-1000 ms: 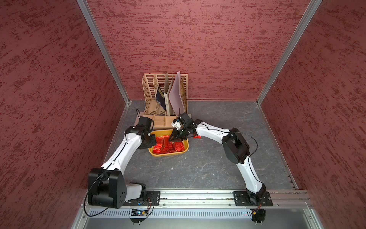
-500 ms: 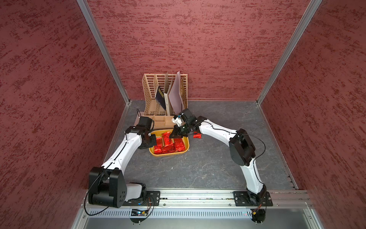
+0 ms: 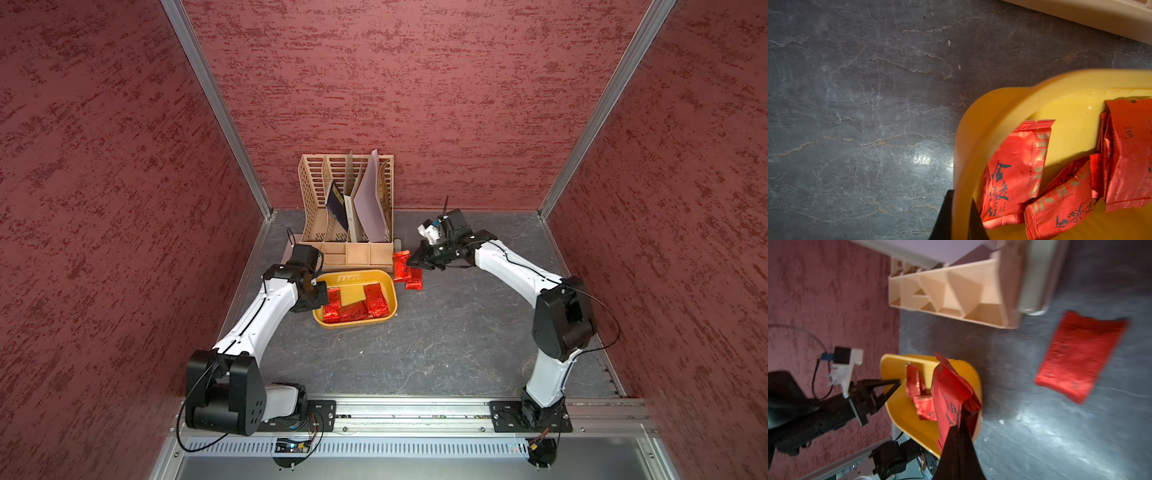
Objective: Take the tea bags out of the storage box
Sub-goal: Place the tea bag at the center of the board.
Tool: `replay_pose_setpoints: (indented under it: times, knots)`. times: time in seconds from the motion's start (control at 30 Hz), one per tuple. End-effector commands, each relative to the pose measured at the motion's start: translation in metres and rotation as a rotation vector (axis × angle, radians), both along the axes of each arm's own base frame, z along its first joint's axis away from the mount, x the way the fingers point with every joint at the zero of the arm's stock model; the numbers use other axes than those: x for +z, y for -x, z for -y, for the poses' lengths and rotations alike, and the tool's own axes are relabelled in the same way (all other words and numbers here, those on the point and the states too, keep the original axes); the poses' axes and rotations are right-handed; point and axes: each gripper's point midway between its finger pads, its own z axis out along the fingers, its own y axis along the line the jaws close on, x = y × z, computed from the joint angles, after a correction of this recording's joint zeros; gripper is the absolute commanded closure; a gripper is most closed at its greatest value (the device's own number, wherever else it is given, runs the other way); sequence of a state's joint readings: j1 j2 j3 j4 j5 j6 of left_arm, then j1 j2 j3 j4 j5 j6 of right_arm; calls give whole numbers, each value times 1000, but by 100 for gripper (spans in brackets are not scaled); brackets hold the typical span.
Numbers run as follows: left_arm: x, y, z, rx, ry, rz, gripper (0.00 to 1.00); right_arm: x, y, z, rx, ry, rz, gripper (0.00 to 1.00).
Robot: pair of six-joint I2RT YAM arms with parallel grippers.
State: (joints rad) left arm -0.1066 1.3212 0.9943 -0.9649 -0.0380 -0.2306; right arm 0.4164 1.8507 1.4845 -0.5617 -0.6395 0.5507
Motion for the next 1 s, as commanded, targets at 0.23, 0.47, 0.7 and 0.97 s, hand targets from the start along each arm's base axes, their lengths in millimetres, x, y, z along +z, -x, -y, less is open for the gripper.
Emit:
replay_pose_setpoints:
  times: [0.23,0.47,0.7,0.97]
  knots:
    - [5,-5,4,-5,18,36,100,-87,-29,82,-70,88,-116,100]
    - [5,-6,4,-5,20,36,100,-109,-36,105,-88,90,-149,100]
    - [5,-6,5,-8,23,37,100,-116,-37,108,-82,70,-166,100]
    - [3,-5,5,-8,24,32,100,-119,-35,107,-75,63,-172,99]
